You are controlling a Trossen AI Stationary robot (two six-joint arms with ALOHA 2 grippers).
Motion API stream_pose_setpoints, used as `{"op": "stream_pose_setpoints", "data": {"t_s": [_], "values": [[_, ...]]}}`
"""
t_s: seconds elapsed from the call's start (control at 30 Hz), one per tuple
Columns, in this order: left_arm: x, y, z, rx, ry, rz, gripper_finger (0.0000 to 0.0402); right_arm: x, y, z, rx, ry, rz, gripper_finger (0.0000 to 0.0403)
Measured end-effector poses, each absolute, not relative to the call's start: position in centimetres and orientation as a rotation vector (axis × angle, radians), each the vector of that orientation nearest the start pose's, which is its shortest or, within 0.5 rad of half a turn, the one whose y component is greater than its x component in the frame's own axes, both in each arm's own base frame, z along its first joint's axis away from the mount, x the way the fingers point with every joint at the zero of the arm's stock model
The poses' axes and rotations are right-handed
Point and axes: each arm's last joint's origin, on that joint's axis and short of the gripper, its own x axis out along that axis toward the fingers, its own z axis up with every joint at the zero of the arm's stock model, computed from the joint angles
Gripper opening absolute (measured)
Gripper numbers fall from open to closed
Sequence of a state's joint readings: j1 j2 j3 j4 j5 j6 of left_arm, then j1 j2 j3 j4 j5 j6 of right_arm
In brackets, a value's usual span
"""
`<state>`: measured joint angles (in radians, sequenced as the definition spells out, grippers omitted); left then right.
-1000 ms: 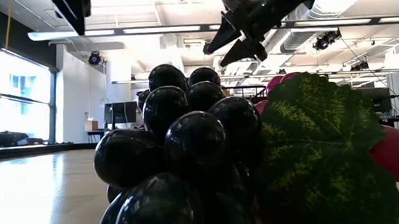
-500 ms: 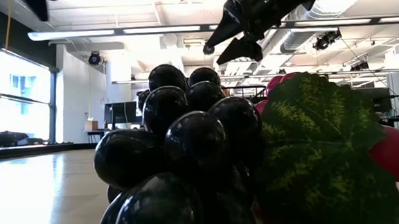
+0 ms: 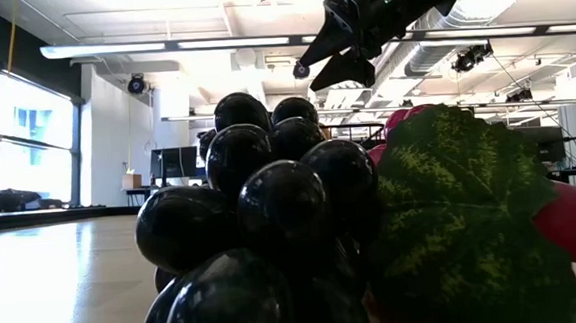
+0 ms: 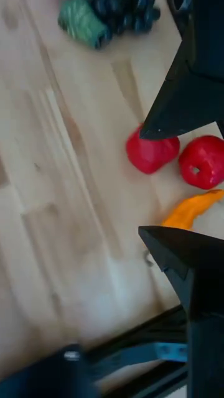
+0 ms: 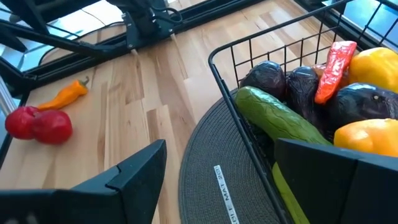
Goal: Build produce basket
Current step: Put the orange chili pepper into the black wire basket
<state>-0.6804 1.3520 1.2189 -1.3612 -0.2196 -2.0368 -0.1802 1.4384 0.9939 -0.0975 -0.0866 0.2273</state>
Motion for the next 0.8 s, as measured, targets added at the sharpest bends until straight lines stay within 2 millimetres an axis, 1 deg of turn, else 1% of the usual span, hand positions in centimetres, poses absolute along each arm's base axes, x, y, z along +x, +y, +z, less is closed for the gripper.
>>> {"op": "stream_pose_setpoints", "data": {"t_s": [0.23, 0.33, 0.43, 0.8], "values": [[15.6, -15.7, 26.8, -1.156, 1.055, 1.051, 0.0227, 31.0, -5.4, 26.4, 0.284, 0.526, -0.149, 0.0282], [15.2, -16.2, 25.8, -1.168, 1.1, 1.038, 0.0227, 31.0, -5.4, 26.4, 0.282, 0.525, -0.149, 0.0282], [15.2, -16.6, 24.6, -1.165, 1.113, 1.037, 0.0227, 31.0, -5.4, 26.4, 0.283, 0.525, -0.149, 0.0282], [16.2, -18.6, 20.3, -1.079, 1.25, 1.191, 0.0227, 31.0, -5.4, 26.4, 0.283, 0.529, -0.149, 0.0282]]}}
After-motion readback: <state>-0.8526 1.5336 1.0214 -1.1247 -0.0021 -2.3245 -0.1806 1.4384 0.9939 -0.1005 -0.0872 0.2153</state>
